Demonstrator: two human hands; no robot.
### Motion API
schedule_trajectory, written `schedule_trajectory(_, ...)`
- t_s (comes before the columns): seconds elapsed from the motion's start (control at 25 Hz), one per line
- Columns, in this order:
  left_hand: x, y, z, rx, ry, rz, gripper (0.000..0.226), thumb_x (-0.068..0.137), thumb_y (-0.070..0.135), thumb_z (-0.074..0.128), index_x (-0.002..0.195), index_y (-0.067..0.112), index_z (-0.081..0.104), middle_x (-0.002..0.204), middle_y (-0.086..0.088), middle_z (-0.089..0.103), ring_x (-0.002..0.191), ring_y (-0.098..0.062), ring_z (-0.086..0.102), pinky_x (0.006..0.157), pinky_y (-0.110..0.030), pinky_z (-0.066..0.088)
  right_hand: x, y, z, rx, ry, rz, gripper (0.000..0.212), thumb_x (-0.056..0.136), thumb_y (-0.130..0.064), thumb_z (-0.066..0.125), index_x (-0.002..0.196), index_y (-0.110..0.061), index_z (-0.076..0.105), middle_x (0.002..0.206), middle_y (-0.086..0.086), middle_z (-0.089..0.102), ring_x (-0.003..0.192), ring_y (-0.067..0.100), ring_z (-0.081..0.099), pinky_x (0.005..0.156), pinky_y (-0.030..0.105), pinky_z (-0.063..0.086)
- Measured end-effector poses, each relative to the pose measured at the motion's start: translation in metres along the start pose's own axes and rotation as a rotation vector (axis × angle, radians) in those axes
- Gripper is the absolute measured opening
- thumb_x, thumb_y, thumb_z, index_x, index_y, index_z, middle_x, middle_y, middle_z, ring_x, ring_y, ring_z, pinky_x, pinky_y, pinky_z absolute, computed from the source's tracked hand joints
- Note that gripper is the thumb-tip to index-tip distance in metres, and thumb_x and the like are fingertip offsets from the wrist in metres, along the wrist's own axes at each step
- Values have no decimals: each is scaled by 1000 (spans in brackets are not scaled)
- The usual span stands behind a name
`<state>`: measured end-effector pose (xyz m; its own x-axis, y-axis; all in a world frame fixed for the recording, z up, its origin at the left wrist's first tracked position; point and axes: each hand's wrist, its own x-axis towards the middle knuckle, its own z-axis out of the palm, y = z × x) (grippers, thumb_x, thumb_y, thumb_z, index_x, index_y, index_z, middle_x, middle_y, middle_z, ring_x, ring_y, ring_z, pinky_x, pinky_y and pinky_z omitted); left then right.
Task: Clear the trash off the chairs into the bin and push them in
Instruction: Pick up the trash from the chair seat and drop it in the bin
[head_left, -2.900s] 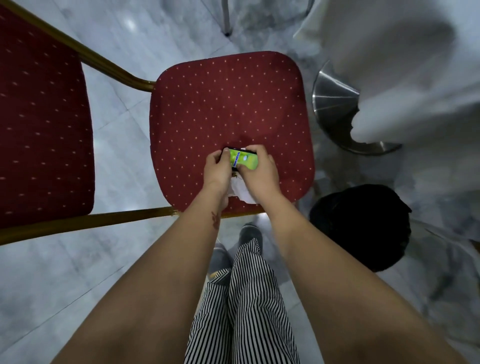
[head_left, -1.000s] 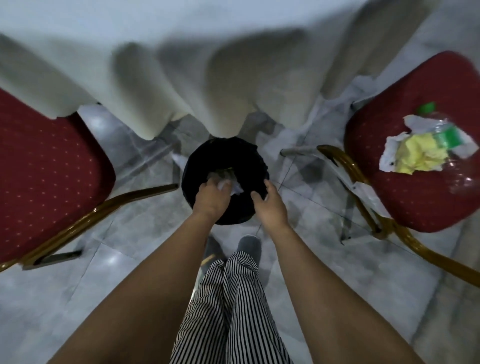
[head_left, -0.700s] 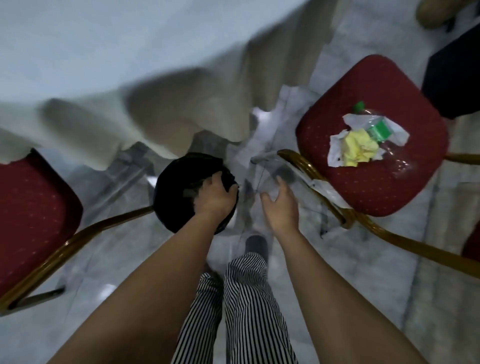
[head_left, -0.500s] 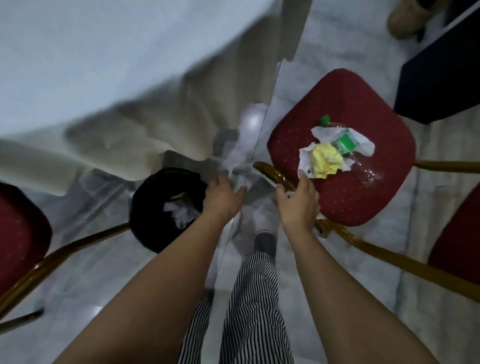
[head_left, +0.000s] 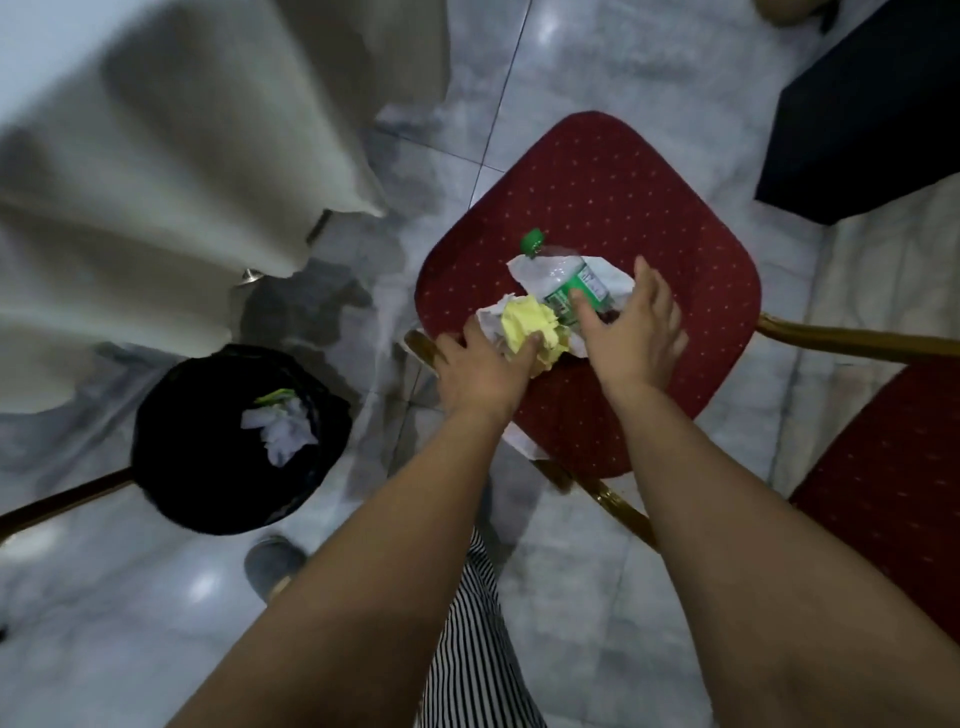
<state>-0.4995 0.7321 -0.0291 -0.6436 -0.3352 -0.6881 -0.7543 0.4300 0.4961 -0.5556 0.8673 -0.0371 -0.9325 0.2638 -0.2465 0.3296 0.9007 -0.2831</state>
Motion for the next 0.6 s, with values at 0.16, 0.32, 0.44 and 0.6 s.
schedule_trajectory(0.16, 10, 24, 19, -37, 29, -48, 87, 86, 65, 54, 150, 14, 26, 147, -19, 28, 136, -39, 32, 112, -44, 29, 38, 8, 1, 20, -285, -27, 103, 76, -79, 53, 157, -26, 16, 162, 4, 25, 148, 29, 24, 118, 51, 20)
schedule_trajectory(0.32, 24, 34, 31, -296, -36, -184, 90, 86, 60, 59, 153, 15, 20, 152, -17, 19, 137, -38, 34, 112, -40, 32, 48, 12, 10, -30, -397, -62, 98, 75, -78, 55, 153, -27, 26, 153, 9, 36, 137, 36, 34, 108, 52, 35)
schedule_trajectory(0.44, 28, 35, 37, -478, -97, -204, 85, 88, 54, 61, 154, 20, 19, 156, -13, 16, 136, -33, 36, 99, -30, 36, 42, 13, 15, 50, -354, -81, 81, 79, -70, 57, 143, -23, 41, 139, 12, 46, 128, 35, 42, 102, 46, 41)
schedule_trajectory(0.6, 34, 31, 36, -649, -141, -219, 82, 76, 62, 67, 143, 21, 42, 147, -6, 35, 120, -21, 49, 94, -27, 44, 30, 10, 27, 237, -410, -5, 72, 84, -62, 60, 136, -14, 48, 129, 13, 53, 116, 33, 54, 92, 39, 47)
